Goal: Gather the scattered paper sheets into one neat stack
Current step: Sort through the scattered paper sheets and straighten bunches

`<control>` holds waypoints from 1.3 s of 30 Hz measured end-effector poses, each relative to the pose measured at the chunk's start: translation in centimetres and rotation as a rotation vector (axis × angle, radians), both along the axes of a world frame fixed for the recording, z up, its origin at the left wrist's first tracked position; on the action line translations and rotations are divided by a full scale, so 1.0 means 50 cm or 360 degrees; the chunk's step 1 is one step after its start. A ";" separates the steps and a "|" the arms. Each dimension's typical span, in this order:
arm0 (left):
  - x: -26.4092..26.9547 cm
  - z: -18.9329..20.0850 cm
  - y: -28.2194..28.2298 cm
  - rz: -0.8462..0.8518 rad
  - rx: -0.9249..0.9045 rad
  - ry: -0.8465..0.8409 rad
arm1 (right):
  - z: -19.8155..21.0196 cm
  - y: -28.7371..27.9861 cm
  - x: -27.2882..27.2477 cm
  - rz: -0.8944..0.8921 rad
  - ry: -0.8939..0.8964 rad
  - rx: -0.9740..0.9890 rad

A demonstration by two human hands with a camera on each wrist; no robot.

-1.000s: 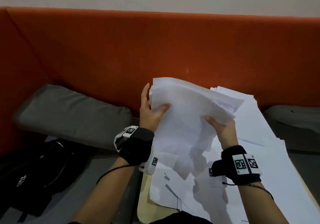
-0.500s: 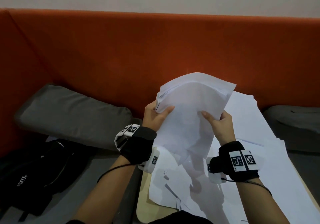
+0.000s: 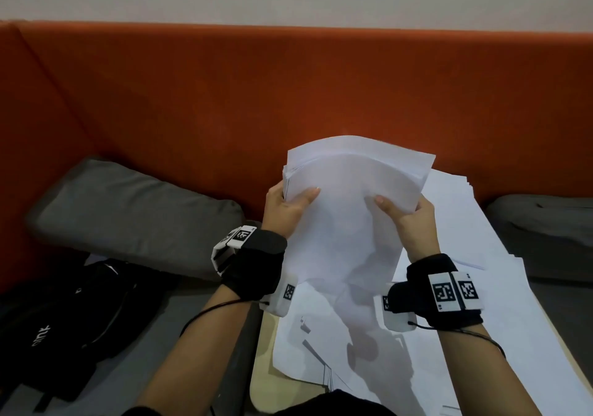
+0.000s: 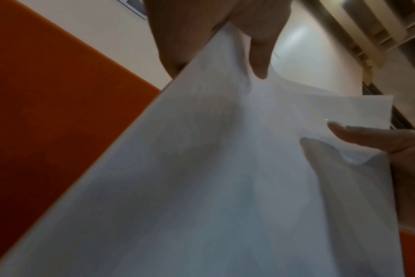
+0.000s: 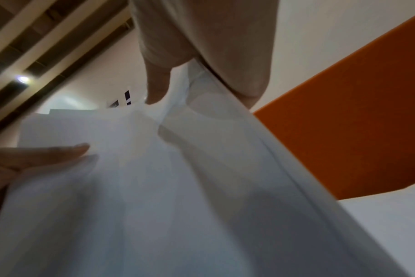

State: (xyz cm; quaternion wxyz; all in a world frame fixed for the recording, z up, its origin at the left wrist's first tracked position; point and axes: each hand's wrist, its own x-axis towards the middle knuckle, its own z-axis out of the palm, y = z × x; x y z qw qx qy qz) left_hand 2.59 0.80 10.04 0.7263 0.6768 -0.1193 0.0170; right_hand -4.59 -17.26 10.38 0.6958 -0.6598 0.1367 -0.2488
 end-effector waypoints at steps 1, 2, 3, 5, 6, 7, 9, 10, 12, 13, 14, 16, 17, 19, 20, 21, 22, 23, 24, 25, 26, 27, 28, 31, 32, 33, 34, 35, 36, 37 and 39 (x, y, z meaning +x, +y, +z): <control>0.000 0.001 0.000 -0.0019 -0.0004 0.0014 | 0.001 -0.001 -0.003 0.0010 -0.0012 0.0000; 0.000 -0.002 0.000 -0.0033 -0.0003 0.0038 | -0.003 -0.002 -0.005 0.0011 -0.0017 -0.0006; 0.001 -0.010 0.000 -0.0038 0.0001 0.0074 | -0.010 -0.002 -0.006 0.0006 -0.0009 -0.0020; 0.002 -0.029 -0.002 -0.0040 0.0046 0.0150 | -0.031 -0.003 -0.008 -0.0016 0.0064 -0.0044; 0.001 -0.039 -0.002 -0.0048 0.0080 0.0178 | -0.043 -0.004 -0.009 -0.0028 0.0121 -0.0039; 0.001 -0.048 -0.002 -0.0048 0.0108 0.0194 | -0.054 -0.004 -0.010 -0.0034 0.0179 -0.0024; -0.001 -0.054 0.000 -0.0027 0.0150 0.0182 | -0.064 -0.005 -0.011 -0.0039 0.0224 -0.0007; -0.001 -0.051 0.001 -0.0011 0.0175 0.0148 | -0.061 -0.005 -0.011 -0.0046 0.0215 -0.0015; 0.001 -0.035 0.001 0.0020 0.0204 0.0053 | -0.048 -0.008 -0.008 -0.0083 0.0163 -0.0032; 0.001 -0.024 -0.002 0.0026 0.0186 0.0024 | -0.038 -0.010 -0.007 -0.0103 0.0124 -0.0030; 0.001 -0.012 -0.005 0.0018 0.0140 0.0014 | -0.028 -0.012 -0.007 -0.0119 0.0083 -0.0025; -0.001 0.005 -0.009 -0.0022 0.0022 0.0008 | -0.012 -0.016 -0.006 -0.0127 0.0010 -0.0020; -0.003 0.010 -0.010 -0.0046 -0.0008 -0.0011 | -0.007 -0.016 -0.006 -0.0115 -0.0016 -0.0010; -0.004 0.010 -0.009 -0.0079 -0.0024 -0.0032 | -0.002 -0.014 -0.007 -0.0063 -0.0037 0.0013; -0.002 0.007 -0.006 -0.0078 -0.0037 -0.0015 | -0.007 -0.015 -0.006 -0.0033 -0.0019 0.0008; 0.001 0.002 -0.005 -0.0069 -0.0053 0.0021 | -0.012 -0.015 -0.004 -0.0005 0.0033 -0.0014; 0.003 -0.006 -0.004 -0.0063 -0.0064 0.0070 | -0.022 -0.017 -0.001 0.0025 0.0118 -0.0053; 0.006 -0.016 -0.002 -0.0060 -0.0054 0.0127 | -0.033 -0.018 0.002 0.0047 0.0218 -0.0088; 0.006 -0.028 -0.001 -0.0055 -0.0033 0.0178 | -0.050 -0.019 0.004 0.0057 0.0310 -0.0115; 0.007 -0.042 0.001 -0.0052 0.0002 0.0215 | -0.064 -0.018 0.005 0.0041 0.0371 -0.0131; 0.010 -0.057 0.003 -0.0059 0.0039 0.0232 | -0.075 -0.020 0.006 0.0003 0.0390 -0.0137; 0.013 -0.069 0.009 -0.0081 0.0091 0.0231 | -0.081 -0.023 0.008 -0.0055 0.0378 -0.0155; 0.016 -0.081 0.015 -0.0115 0.0158 0.0213 | -0.084 -0.032 0.010 -0.0121 0.0346 -0.0193; 0.032 -0.121 0.037 -0.0215 0.0304 0.0259 | -0.081 -0.079 0.016 -0.0249 0.0367 -0.0275; 0.036 -0.136 0.044 -0.0219 0.0376 0.0322 | -0.084 -0.097 0.019 -0.0269 0.0435 -0.0289; 0.041 -0.154 0.047 -0.0205 0.0473 0.0372 | -0.094 -0.114 0.023 -0.0278 0.0515 -0.0294; 0.045 -0.174 0.050 -0.0175 0.0616 0.0414 | -0.108 -0.128 0.025 -0.0274 0.0604 -0.0297; 0.048 -0.195 0.053 -0.0155 0.0787 0.0454 | -0.126 -0.135 0.024 -0.0266 0.0703 -0.0305; 0.050 -0.216 0.054 -0.0149 0.0968 0.0499 | -0.147 -0.138 0.022 -0.0250 0.0802 -0.0327; 0.050 -0.233 0.053 -0.0164 0.1131 0.0560 | -0.171 -0.136 0.018 -0.0225 0.0906 -0.0365; 0.048 -0.261 0.045 -0.0233 0.1304 0.0725 | -0.217 -0.124 0.003 -0.0137 0.1132 -0.0539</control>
